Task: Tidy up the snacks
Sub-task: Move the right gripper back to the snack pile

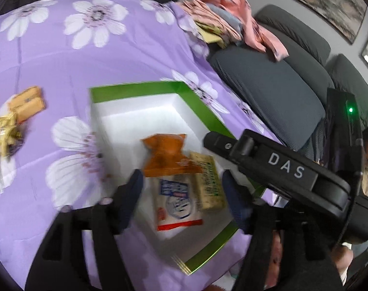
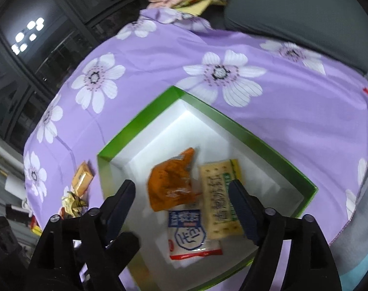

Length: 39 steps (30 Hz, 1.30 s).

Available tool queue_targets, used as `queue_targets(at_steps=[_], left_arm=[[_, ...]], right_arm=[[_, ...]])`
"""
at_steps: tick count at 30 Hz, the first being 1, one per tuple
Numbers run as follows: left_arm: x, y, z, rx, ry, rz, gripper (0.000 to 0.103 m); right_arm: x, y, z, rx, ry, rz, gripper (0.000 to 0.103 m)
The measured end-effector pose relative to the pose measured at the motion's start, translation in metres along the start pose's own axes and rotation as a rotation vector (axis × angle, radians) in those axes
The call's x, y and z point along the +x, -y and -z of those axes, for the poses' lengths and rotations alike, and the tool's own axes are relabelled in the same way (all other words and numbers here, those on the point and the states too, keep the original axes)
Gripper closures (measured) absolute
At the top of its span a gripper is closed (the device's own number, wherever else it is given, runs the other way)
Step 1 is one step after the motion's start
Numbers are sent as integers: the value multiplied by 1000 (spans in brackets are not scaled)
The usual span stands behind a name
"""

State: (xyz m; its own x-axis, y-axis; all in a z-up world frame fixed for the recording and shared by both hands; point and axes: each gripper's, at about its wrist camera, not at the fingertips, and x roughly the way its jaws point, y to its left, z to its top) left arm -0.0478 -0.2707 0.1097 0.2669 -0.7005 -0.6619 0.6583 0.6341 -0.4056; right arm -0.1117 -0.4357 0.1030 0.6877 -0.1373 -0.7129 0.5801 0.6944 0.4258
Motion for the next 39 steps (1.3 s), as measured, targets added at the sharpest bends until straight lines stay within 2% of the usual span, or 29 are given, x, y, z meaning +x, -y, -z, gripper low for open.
queue_targets(at_steps=[6,10,13,18,21,24,26,31,36,39], left_arm=[[-44,-36,9,-43,62,-124,14],[-80,-72,19,-103,111,-237,13],[-111,-106,38,-186,180,-318,6],[-138,-152,55,-260,158,-442,5],[-150,-175,63,-298,182,-485,5],[-157,-200,75,-361,206,-539,5],[-158,-211,81,-386,188,-573,5],[-167,-234,87,-437,173,-582,5],[-177,-243,87,-453,180,-621,5],[-186,-248,88,-461,195,-633,5]], right_arm=[[-7,-34,10,-105,33,20,19],[-7,-59,20,-191,40,17,16],[-10,-79,30,-267,64,57,15],[-9,-108,46,-359,75,15,11],[-5,-124,56,-405,62,-20,11],[5,-139,68,-442,25,-70,11],[14,-149,78,-458,-5,-83,11],[26,-168,98,-486,-51,-144,11],[54,-205,113,-467,-195,-276,11],[72,-237,126,-516,-262,-299,11]])
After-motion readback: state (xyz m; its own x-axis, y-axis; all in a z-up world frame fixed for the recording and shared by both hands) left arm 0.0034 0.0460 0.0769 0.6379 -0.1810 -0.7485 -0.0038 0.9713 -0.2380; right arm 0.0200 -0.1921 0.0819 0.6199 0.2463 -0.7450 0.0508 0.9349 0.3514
